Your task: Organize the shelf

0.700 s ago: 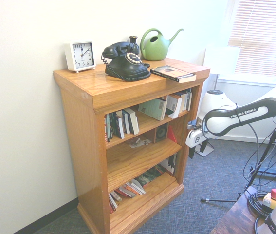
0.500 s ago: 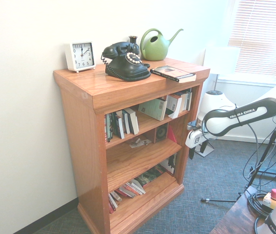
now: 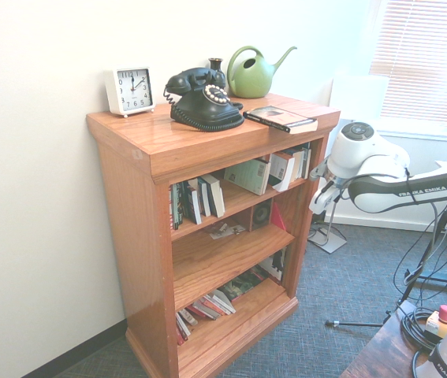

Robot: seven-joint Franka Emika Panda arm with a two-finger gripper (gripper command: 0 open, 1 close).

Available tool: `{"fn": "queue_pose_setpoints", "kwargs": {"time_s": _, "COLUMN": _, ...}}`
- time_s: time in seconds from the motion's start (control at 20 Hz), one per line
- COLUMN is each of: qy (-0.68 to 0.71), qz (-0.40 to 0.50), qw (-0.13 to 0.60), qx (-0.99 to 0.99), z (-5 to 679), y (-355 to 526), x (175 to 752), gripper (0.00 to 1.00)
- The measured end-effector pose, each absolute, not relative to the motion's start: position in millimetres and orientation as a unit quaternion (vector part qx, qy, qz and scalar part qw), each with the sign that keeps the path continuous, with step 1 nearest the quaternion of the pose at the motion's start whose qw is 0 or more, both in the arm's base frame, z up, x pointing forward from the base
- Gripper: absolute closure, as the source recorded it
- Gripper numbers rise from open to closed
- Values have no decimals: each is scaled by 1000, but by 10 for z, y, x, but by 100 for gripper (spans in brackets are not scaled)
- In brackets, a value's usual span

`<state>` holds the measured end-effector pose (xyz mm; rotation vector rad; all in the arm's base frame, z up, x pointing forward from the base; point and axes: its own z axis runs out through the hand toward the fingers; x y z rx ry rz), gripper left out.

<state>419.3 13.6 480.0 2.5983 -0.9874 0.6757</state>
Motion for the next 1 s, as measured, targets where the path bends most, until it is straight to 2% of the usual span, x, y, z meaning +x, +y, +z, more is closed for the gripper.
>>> {"fn": "queue_pose_setpoints", "kwargs": {"time_s": 0.55, "qy": -249, "qz": 434, "qw": 307, "qx": 809, "z": 5561, "y": 511, "x": 3981, "gripper": 0}}
{"fn": "queue_pose_setpoints", "kwargs": {"time_s": 1.0, "qy": -160, "qz": 533, "qw": 389, "qx": 735, "z": 5539, "y": 794, "x": 4086, "gripper": 0}}
